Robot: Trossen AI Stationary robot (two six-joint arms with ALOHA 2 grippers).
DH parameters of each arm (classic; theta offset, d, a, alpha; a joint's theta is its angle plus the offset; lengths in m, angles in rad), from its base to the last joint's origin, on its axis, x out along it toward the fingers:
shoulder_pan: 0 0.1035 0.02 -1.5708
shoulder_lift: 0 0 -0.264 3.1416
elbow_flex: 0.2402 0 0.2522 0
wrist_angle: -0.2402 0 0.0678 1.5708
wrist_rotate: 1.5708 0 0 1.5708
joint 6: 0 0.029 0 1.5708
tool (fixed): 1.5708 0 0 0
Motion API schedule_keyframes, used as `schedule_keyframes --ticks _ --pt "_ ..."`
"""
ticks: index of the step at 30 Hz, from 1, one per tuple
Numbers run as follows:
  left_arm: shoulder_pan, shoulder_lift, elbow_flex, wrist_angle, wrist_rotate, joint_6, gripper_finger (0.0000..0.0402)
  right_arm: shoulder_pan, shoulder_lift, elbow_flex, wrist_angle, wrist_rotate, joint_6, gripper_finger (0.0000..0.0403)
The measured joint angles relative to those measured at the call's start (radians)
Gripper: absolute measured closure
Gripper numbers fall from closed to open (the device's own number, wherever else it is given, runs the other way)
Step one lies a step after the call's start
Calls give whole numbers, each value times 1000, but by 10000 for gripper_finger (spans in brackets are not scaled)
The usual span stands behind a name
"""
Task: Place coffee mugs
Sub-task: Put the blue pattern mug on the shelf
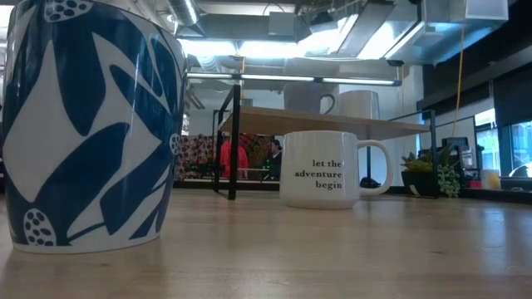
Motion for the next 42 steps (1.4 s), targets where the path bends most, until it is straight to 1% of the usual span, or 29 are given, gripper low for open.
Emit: schedule_keyframes --ticks 5,9,13,16,23,27,32,35,39,42 --pt "24 9 -205 222 2 13 224 0 1 0 11 7 -17 221" --pt "51 10 -350 348 67 8 224 0 9 0 29 -3 -17 221" --pt "69 10 -455 492 124 -9 224 12 9 0 45 -6 -20 221" --pt "69 10 -504 584 136 -18 224 15 13 0 59 22 -30 221" --pt "69 22 -540 607 137 59 224 12 28 -2 54 27 -43 221" --pt "86 69 -539 665 186 105 224 12 45 -1 60 17 -41 221" --pt "125 152 -538 746 227 116 224 12 52 -1 81 19 -40 221" --pt "140 184 -539 748 245 117 224 12 52 -1 83 21 -40 221" --pt "147 210 -538 770 316 114 224 12 52 -1 81 19 -42 221" --pt "146 238 -538 778 343 117 224 12 52 -1 80 19 -42 221"
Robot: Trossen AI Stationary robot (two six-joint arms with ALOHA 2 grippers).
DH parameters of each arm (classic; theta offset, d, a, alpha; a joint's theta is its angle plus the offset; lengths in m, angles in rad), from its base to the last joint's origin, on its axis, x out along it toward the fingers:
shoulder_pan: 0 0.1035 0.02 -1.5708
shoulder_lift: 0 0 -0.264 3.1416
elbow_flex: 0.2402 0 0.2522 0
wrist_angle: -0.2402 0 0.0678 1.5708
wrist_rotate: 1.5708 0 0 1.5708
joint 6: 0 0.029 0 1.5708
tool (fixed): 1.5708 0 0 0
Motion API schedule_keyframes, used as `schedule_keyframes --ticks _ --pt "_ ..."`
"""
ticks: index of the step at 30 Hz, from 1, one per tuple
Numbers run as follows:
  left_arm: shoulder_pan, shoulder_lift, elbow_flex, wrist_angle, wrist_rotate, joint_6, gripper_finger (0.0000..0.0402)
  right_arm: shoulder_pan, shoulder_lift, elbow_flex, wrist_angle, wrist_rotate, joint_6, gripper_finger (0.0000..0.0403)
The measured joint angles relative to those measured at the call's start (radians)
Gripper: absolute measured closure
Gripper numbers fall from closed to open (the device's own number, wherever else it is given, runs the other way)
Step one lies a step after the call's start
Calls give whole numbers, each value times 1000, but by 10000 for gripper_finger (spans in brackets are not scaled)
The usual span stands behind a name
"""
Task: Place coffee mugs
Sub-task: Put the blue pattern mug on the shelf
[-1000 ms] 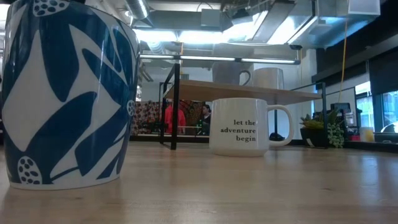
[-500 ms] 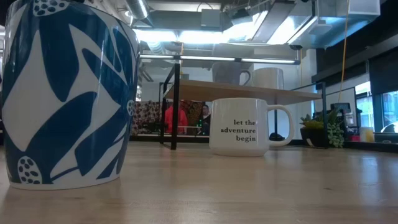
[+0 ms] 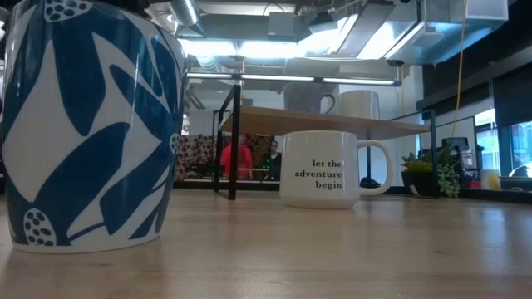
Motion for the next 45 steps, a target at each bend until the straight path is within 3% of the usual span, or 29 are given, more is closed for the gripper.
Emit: schedule_keyframes --ticks 11,19,21,25,32,40,45 --pt "6 92 0 114 13 8 233 0 0 0 0 8 -1 221" --pt "5 92 0 120 17 -30 324 0 0 0 1 65 4 221" --pt "6 93 0 133 -1 -53 344 0 0 0 6 89 7 221" --pt "4 93 0 151 -64 -85 346 0 10 1 13 96 0 221" --pt "-21 93 4 225 -289 -105 365 0 66 2 130 52 -133 221" --pt "-26 91 10 291 -344 -110 401 -22 80 2 155 75 -184 221" --pt "-26 91 11 292 -377 -110 401 -48 80 2 155 78 -184 221"
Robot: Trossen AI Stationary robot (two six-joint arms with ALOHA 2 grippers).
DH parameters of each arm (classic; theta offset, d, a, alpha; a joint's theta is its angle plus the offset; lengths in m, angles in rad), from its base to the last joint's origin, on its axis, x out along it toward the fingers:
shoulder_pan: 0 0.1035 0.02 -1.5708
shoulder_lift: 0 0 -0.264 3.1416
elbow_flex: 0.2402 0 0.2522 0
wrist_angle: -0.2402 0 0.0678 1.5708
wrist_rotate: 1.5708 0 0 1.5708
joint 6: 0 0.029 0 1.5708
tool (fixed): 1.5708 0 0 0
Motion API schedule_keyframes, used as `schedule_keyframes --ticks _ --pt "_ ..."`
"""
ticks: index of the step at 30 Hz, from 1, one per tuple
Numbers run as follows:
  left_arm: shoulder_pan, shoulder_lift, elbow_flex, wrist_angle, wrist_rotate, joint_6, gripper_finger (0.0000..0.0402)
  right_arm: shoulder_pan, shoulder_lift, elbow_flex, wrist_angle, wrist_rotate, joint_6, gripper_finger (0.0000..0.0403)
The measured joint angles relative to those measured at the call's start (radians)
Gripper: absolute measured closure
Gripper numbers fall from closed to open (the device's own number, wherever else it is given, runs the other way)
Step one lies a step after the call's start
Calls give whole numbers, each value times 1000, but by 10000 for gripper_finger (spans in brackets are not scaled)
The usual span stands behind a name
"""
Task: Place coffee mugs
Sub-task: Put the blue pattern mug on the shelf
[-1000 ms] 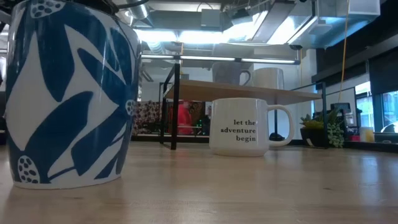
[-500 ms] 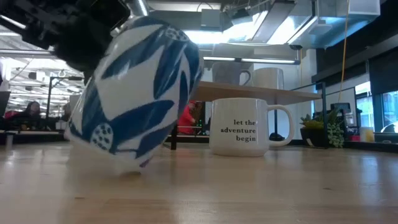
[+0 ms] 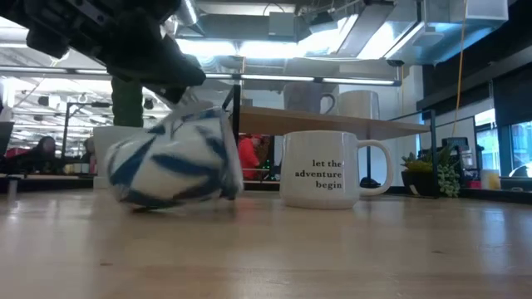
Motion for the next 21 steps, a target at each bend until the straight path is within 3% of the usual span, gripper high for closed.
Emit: schedule_keyframes --ticks 7,10,15,21 --pt "0 0 0 -31 -37 -7 400 -4 0 0 1 -8 1 221" --pt "0 -3 -1 -48 -119 -11 391 -4 0 0 1 -9 1 221" --pt "34 -92 -1 -220 -266 -28 357 -4 0 0 -3 5 2 221" --pt "79 -181 -2 -324 -219 1 301 -4 0 0 -5 27 3 221"
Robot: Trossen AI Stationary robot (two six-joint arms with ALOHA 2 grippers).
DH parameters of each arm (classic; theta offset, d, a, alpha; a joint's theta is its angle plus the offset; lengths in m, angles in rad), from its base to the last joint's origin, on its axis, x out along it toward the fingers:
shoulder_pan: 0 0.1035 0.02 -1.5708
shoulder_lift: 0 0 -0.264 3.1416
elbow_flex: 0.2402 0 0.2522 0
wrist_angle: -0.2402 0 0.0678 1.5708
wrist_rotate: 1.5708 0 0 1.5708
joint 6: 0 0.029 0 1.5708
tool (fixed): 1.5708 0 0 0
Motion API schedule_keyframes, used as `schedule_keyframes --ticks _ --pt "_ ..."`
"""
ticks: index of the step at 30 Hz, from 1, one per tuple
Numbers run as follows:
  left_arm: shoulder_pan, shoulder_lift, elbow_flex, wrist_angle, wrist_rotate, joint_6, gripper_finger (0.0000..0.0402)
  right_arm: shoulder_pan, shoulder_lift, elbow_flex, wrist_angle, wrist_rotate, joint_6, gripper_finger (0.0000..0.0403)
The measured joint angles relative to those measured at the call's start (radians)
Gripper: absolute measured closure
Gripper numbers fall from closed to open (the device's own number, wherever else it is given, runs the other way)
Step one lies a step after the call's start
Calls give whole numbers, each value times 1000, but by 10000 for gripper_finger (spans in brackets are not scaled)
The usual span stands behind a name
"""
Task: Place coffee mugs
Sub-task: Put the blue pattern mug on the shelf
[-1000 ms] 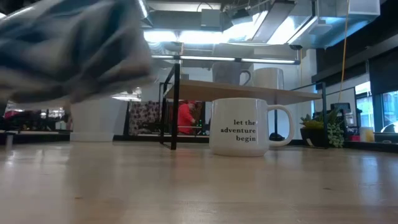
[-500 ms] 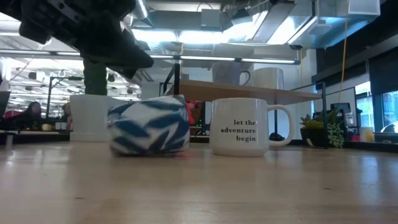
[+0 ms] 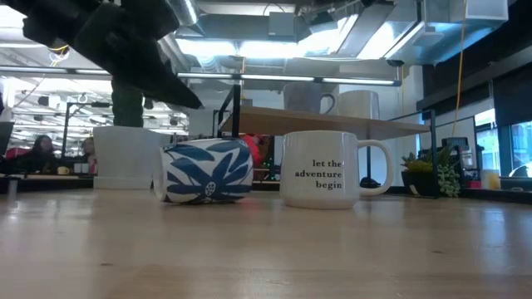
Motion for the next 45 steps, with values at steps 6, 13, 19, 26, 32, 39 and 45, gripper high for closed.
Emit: schedule_keyframes --ticks 6,13,19,26,32,39,45 --pt "59 -39 0 -37 10 -4 247 -35 29 0 22 70 27 221" --pt "78 -53 1 -106 10 -35 231 -171 147 36 165 25 2 221" --pt "76 -56 0 -162 12 -81 231 -290 178 144 -6 14 2 221" --pt "76 -56 0 -167 33 -86 231 -369 227 168 -46 -159 34 221" --pt "76 -56 0 -188 38 -86 231 -389 239 168 -32 -190 28 199" --pt "72 -56 0 -314 78 -145 231 -421 278 168 -30 -170 52 150" --pt "67 -56 0 -365 113 -185 231 -426 322 168 -11 -190 60 161"
